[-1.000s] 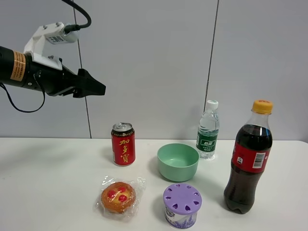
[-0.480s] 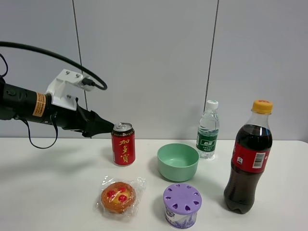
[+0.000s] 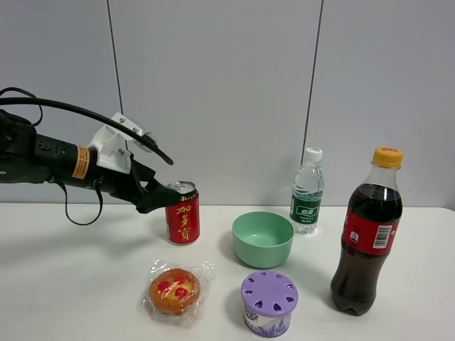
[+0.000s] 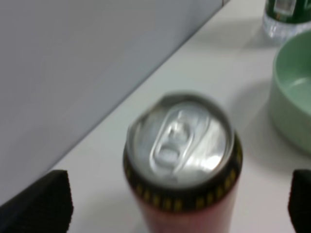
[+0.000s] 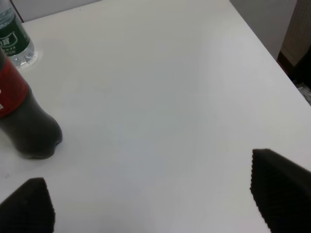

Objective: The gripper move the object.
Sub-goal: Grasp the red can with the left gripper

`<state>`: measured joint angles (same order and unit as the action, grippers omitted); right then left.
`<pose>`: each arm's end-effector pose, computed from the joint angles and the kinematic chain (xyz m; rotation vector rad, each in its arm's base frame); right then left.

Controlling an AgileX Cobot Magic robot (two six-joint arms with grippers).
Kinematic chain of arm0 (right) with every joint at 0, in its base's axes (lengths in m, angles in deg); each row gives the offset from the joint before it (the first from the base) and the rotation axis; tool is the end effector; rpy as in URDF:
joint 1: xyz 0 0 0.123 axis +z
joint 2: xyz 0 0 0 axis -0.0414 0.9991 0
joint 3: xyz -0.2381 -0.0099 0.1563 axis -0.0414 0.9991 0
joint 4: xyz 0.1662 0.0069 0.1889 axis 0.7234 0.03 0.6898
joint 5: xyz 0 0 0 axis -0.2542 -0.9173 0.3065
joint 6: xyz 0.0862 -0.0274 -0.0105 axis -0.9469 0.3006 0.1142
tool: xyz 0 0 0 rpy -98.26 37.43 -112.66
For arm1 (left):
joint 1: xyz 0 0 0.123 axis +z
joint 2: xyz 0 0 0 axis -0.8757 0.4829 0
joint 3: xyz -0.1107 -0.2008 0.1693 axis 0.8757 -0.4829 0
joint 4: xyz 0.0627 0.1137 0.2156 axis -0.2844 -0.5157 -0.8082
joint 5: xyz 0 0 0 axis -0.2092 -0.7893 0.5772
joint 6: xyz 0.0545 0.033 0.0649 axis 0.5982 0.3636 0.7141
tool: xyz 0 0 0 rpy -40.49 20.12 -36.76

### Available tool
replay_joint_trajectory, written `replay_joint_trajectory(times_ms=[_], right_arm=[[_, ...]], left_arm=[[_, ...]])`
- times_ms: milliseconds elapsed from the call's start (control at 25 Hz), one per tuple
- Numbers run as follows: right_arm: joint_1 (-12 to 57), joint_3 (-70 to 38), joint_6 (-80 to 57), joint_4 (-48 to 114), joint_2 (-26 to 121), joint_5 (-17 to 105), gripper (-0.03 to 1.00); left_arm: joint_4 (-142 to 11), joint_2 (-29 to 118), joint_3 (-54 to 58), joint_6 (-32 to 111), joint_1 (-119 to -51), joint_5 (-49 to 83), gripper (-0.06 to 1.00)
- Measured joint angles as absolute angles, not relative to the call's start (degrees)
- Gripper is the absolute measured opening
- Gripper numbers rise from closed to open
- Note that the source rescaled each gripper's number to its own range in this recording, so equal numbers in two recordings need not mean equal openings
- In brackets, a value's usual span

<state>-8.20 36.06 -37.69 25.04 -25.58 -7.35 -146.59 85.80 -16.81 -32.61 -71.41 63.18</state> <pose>-0.0038 0.0004 0.2744 0.1647 2.0451 -0.0268 0.3792 -0.1265 0.1549 0.9596 1.7686 -0.5539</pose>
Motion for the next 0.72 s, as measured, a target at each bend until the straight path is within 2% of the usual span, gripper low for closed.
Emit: replay_joint_trajectory(times_ms=[280,720], right_arm=[[-8.2,36.06,-37.69,25.04,-25.58,-7.35,1.0],[-8.2,36.06,-37.69,25.04,-25.58,-7.35,1.0]], left_arm=[[-146.71,89.8,-12.35,-32.87,-74.46,62.28,1.0],[-146.65,94.35,-8.45,-32.59,-75.09,59.96,1.0]])
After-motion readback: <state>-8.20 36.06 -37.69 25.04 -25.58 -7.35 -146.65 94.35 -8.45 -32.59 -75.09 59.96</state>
